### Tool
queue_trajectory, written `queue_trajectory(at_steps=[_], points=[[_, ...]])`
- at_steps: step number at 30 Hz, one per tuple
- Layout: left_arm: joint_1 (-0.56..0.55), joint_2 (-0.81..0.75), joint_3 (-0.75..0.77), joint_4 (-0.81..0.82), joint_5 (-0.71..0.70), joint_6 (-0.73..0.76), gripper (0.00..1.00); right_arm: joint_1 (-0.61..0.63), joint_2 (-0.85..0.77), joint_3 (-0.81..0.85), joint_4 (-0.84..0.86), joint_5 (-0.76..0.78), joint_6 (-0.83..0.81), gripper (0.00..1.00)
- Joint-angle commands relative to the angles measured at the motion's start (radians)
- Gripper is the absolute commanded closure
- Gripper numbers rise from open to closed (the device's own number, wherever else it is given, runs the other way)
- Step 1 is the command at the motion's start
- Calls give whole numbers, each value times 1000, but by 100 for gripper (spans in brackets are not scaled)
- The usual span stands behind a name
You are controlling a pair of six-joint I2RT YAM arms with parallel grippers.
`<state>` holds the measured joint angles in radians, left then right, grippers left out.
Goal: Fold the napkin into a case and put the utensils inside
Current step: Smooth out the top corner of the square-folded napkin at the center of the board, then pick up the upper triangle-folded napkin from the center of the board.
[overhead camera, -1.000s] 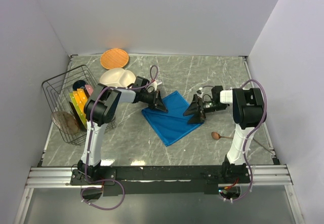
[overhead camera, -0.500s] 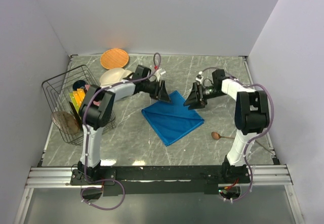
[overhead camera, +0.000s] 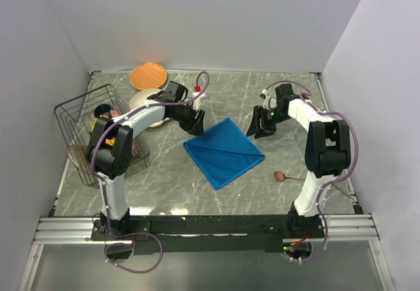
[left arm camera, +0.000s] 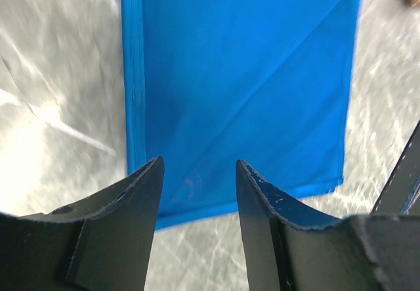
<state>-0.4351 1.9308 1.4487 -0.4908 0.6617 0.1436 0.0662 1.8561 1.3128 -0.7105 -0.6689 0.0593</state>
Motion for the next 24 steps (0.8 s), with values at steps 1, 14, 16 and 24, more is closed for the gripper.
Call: queue_trajectory(at_steps=[1, 14, 16, 24], points=[[12, 8, -4, -45, -71, 37, 46, 24, 35, 11, 17, 120, 1, 47], [85, 186, 202, -193, 21, 42, 45, 79, 69, -125, -17, 147, -50, 64], [84, 235, 249, -210, 39, 40, 46, 101, 60, -158, -27, 123, -77, 66], [46, 433, 533, -218, 150, 14, 48, 185, 43, -216, -89, 49, -64, 52]])
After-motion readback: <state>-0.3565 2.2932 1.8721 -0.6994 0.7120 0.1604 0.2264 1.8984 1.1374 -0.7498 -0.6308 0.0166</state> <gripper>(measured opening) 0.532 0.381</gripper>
